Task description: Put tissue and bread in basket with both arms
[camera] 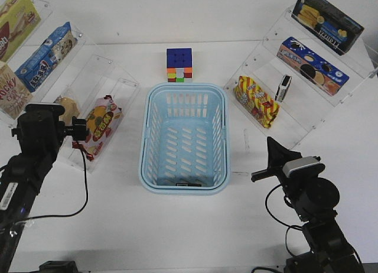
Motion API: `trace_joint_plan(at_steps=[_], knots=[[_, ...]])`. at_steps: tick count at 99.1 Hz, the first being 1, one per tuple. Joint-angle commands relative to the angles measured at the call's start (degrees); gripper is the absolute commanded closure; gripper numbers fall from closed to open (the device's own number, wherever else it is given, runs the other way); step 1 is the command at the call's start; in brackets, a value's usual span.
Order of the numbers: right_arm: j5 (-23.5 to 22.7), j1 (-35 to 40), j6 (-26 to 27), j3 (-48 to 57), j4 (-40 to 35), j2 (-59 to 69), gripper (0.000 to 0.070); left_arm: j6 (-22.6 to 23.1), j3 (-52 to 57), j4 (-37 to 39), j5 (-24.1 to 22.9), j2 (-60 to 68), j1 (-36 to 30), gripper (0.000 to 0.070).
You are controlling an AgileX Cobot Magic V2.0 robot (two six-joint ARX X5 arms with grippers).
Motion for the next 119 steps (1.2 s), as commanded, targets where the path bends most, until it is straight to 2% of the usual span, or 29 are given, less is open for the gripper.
trace_joint_plan(at_steps=[1,9,14,18,25,28,52,53,61,74,82,91,102,107,119], knots=[[-0.02,0.15,0.42,0.42,0.22,0.07,0.0700,0.70,2.03,0.15,-0.28,3.04,0.83,0.0142],[-0.02,0.15,0.42,0.42,0.00,0.07,0.0700,0.70,3.21,0.26,-0.28,5.92,1.53,0.0158],[-0.02,0.15,0.42,0.42,-0.09,0.07,0.0700,0.79,3.48,0.55,-0.28,6.97,1.81,0.0233],[-0.02,0.15,0.42,0.42,-0.09,0.07,0.0700,0.81,3.48,1.07,-0.28,7.58,1.92,0.0339],[0.00,0.15,0.42,0.42,-0.09,0.07,0.0700,0.83,3.48,1.31,-0.28,7.82,1.90,0.0622],[-0.02,0.15,0.42,0.42,-0.09,0.07,0.0700,0.90,3.48,1.46,-0.26,7.82,1.90,0.0700],[0.00,0.15,0.42,0.42,-0.09,0.07,0.0700,0.83,9.16,-0.37,0.68,5.42,0.42,0.0699],[0.00,0.15,0.42,0.42,-0.09,0.07,0.0700,0.74,11.17,-0.55,3.37,3.96,-0.50,0.0699],[0.00,0.15,0.42,0.42,-0.09,0.07,0.0700,-0.07,13.70,-0.39,10.23,1.62,-2.32,0.0699],[0.02,0.15,0.42,0.42,-0.09,0.07,0.0700,-3.74,15.56,-0.04,25.62,-1.27,-6.75,0.0699],[0.02,0.15,0.44,0.42,-0.07,0.07,0.0700,-6.16,15.56,-0.57,33.44,-1.46,-10.38,0.0699],[0.02,0.15,0.44,0.42,-0.09,0.07,0.0700,-6.91,15.56,-1.53,39.12,-0.09,-15.41,0.0699],[0.02,0.15,0.44,0.42,-0.09,0.07,0.0700,-6.88,15.56,-2.01,41.59,2.80,-21.53,0.0687],[0.02,0.15,0.44,0.42,-0.09,0.07,0.0700,-6.88,15.56,-2.40,41.57,4.26,-23.69,0.0603],[0.00,0.15,0.42,0.42,-0.09,0.07,0.0700,-6.88,15.56,-3.74,41.57,6.75,-26.58,0.0235]])
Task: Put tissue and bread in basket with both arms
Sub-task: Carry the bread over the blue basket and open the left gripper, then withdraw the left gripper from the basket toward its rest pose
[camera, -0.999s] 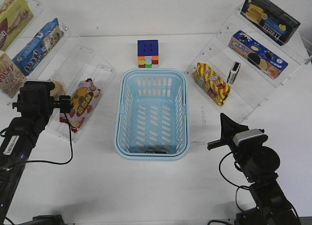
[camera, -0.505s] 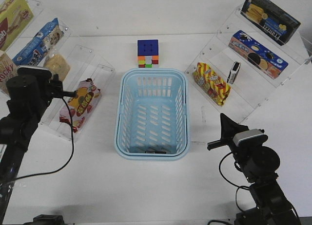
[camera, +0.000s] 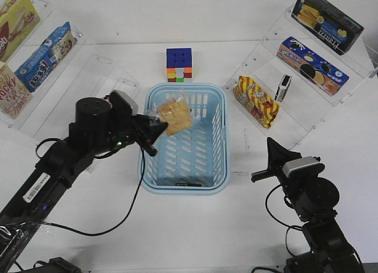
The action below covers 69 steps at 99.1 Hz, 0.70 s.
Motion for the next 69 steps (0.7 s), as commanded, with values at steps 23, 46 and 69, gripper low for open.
trace_joint_plan(at_steps=[23,46,69], knots=[[2.03,0.04,0.20,0.42,-0.28,-0.50,0.0700,-0.26,1.77,0.31,-0.90,-2.78,0.57,0.0252],[3.43,0.04,0.13,0.42,-0.66,-3.10,0.0700,-0.85,1.75,-5.90,-22.60,-13.16,4.33,0.0700],[3.10,0.07,0.15,0.42,-0.59,-3.34,0.0700,-4.13,-6.47,-11.78,-33.53,-23.45,7.08,0.0700]])
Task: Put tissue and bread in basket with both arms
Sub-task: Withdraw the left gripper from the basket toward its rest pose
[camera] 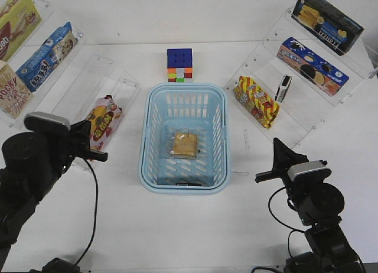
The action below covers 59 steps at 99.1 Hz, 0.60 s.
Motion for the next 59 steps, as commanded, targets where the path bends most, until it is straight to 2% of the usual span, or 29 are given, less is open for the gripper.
trace_joint_plan(at_steps=[1,19,27,43,59], knots=[[-0.07,0.11,0.17,0.42,0.61,0.13,0.0700,-1.79,-5.88,3.61,-1.07,-2.58,0.35,0.0700],[-0.13,0.09,0.17,0.42,0.61,0.13,0.0700,-1.79,-32.17,29.33,-2.25,-14.86,1.16,0.0700],[-0.13,0.11,0.17,0.42,0.63,0.13,0.0700,-2.43,-39.34,36.35,-2.25,-17.38,1.16,0.0700],[-0.13,0.11,0.17,0.44,0.63,0.13,0.0700,-2.36,-41.03,33.05,-2.19,-17.88,1.16,0.0699],[-0.13,0.09,0.17,0.42,0.90,0.13,0.0700,-2.38,-41.03,33.33,-2.21,-17.90,1.16,0.0699]])
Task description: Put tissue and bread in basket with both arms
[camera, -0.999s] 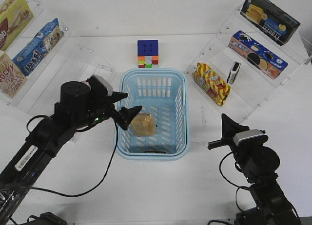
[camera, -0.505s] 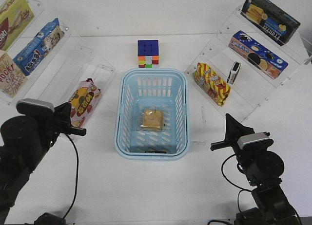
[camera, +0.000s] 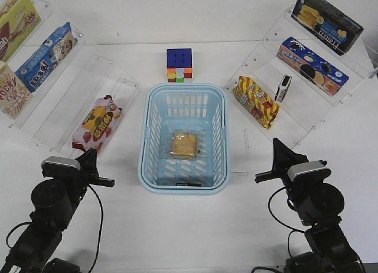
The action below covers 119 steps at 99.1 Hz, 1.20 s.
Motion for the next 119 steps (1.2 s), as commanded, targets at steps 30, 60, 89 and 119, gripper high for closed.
trace_joint_plan(at_steps=[30,60,89,119], knots=[[-0.02,0.09,0.17,0.42,1.05,0.13,0.0700,0.74,1.16,1.11,-0.48,-1.40,-0.09,0.0699],[0.00,0.09,0.17,0.44,1.03,0.13,0.0700,0.20,-16.55,14.88,4.90,-16.31,9.44,0.0699],[-0.02,0.09,0.17,0.44,1.05,0.13,0.0700,-0.20,-29.66,12.76,8.96,-31.19,17.09,0.0699],[-0.02,0.09,0.17,0.44,1.05,0.13,0.0700,-0.31,-33.68,7.74,9.05,-37.29,19.26,0.0699]])
